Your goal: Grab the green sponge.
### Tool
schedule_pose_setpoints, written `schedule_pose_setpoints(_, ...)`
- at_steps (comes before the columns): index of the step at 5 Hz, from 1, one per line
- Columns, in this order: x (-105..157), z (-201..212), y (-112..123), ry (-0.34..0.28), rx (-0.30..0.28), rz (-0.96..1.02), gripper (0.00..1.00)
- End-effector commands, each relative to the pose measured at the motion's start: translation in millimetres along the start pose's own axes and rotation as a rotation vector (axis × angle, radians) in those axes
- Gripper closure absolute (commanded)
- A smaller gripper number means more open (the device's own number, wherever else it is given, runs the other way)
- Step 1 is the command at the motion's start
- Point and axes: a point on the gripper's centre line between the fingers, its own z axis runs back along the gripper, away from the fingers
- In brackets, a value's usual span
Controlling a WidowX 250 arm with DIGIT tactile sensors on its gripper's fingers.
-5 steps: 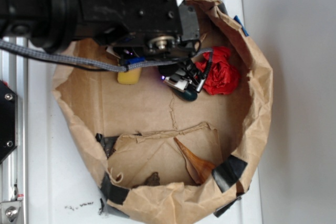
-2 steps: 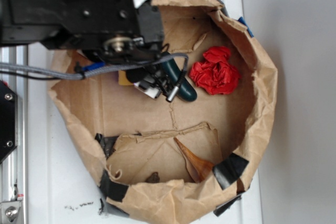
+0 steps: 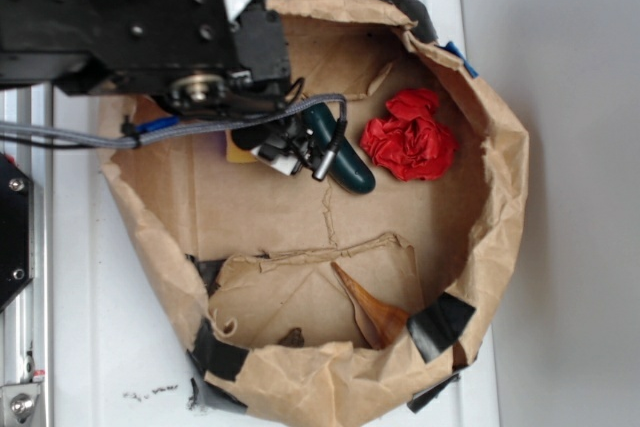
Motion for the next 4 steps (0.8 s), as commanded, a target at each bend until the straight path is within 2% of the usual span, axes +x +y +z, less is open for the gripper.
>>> schedule_pose_setpoints(1,9,-26,2,-0.049,0.022,0.058,0.00)
schedule_pose_setpoints(2,9,-30,0,-0.063,0.035,0.045,0.00)
schedule_pose_setpoints(3,10,-25,-4,-0.056,0.023,0.050,0.09)
schedule_pose_setpoints(4,11,-25,-8,-0.061,0.023,0.056,1.00)
